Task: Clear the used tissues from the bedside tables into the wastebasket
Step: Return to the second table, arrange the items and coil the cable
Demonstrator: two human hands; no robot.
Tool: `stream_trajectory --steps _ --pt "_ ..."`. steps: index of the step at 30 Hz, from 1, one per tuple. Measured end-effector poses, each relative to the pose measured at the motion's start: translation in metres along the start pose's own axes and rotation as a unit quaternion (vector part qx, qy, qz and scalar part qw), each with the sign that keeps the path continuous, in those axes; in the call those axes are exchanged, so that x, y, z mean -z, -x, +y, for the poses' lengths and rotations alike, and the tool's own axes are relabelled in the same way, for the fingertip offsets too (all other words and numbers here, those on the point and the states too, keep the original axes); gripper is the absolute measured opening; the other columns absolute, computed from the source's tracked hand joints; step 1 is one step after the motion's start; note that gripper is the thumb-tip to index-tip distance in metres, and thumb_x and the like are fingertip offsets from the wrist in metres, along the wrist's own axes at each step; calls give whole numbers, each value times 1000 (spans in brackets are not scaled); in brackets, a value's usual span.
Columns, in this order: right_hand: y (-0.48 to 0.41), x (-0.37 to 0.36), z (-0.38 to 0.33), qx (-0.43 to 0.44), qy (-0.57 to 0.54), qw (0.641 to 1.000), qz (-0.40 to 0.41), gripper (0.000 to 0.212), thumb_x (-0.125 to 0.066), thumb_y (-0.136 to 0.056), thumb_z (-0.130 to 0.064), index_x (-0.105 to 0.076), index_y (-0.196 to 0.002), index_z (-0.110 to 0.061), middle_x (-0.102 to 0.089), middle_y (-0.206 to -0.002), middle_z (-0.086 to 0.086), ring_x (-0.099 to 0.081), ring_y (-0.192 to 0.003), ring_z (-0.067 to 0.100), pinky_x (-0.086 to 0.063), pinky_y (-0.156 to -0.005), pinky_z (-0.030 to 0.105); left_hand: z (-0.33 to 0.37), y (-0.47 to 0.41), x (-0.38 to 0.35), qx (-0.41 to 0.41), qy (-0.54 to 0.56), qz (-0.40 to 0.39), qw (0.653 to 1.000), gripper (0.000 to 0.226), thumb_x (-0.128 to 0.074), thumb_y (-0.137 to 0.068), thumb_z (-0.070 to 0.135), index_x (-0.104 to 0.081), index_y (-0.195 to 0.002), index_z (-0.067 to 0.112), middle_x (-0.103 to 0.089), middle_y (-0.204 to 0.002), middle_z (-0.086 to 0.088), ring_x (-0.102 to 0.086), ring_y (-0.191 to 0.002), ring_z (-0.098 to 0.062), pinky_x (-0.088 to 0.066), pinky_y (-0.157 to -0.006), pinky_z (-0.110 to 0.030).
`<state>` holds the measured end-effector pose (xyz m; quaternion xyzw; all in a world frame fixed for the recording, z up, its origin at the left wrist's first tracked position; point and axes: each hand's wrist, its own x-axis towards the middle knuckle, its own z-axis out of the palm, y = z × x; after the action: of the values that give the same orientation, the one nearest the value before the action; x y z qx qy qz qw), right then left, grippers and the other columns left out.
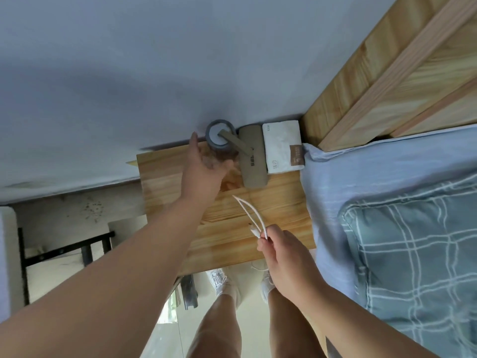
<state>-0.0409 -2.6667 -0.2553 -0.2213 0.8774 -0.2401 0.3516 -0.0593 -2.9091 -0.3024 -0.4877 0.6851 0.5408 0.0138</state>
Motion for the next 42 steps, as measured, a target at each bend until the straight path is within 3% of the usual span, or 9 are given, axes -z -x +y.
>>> stream_trajectory --steps 5,8,18,22,26,29,32,36,42 --pt "2 22 -31 -125 -253 959 -7 17 -61 -101 -28 -68 -88 -20 -79 -85 -11 -69 -69 1 -55 -66 26 -15 101 35 25 -53 22 998 20 -53 -107 45 -72 -107 38 -74 -99 14 -70 -97 -8 -57 -88 -28" --pt "16 53 -63 -148 -344 924 -73 21 -66 -97 -27 -73 -80 -16 -76 -80 11 -65 -62 14 -54 -58 22 5 178 53 1 -12 -75 997 28 -53 -103 54 -77 -91 45 -78 -96 19 -68 -95 6 -47 -77 -7" --pt "109 161 -157 -24 -304 939 -161 25 -67 -91 -39 -79 -87 -17 -73 -76 13 -64 -63 13 -53 -68 28 120 307 108 83 244 -100 961 30 -62 -106 29 -85 -102 10 -79 -102 -26 -75 -104 -44 -58 -101 -55" --pt "135 190 -166 -45 -331 932 -143 19 -65 -98 -30 -83 -93 -26 -80 -91 6 -64 -66 10 -54 -70 26 170 322 138 93 362 -22 927 34 -54 -110 29 -75 -99 5 -80 -91 -15 -78 -81 -30 -65 -76 -37" --pt "143 205 -160 -94 -326 931 -138 12 -72 -92 -20 -82 -87 -15 -79 -82 7 -70 -76 17 -61 -82 37 221 328 169 75 486 -37 870 27 -54 -108 30 -65 -87 18 -45 -61 1 -39 -46 -13 -47 -49 -29" --pt "141 214 -159 -113 -262 951 -121 36 -71 -90 -14 -65 -126 -16 -74 -105 0 -70 -82 10 -60 -76 34 254 340 187 38 529 -97 842 27 -62 -101 35 -68 -78 22 -33 -58 5 -28 -46 -11 -36 -41 -23" --pt "152 227 -174 12 -193 979 -63 92 -67 -85 -24 -15 -156 -53 -37 -148 -20 -52 -129 0 -47 -91 20 276 358 194 -3 496 -159 854 36 -59 -101 50 -71 -81 23 -29 -55 7 -25 -44 -9 -31 -40 -21" --pt "170 233 -215 313 -74 947 0 90 -70 -82 -48 -21 -157 -55 1 -171 -22 -1 -158 3 -15 -120 28 296 379 190 -14 448 -189 874 41 -59 -93 55 -80 -84 21 -23 -49 7 -21 -42 -9 -26 -40 -21" --pt "172 239 -241 401 50 913 51 23 -57 -99 -29 -76 -106 -18 -73 -119 0 -58 -131 19 -8 -129 46 308 391 203 -16 428 -364 827 30 -55 -104 41 -65 -86 20 -33 -47 7 -18 -43 -11 -26 -36 -17"
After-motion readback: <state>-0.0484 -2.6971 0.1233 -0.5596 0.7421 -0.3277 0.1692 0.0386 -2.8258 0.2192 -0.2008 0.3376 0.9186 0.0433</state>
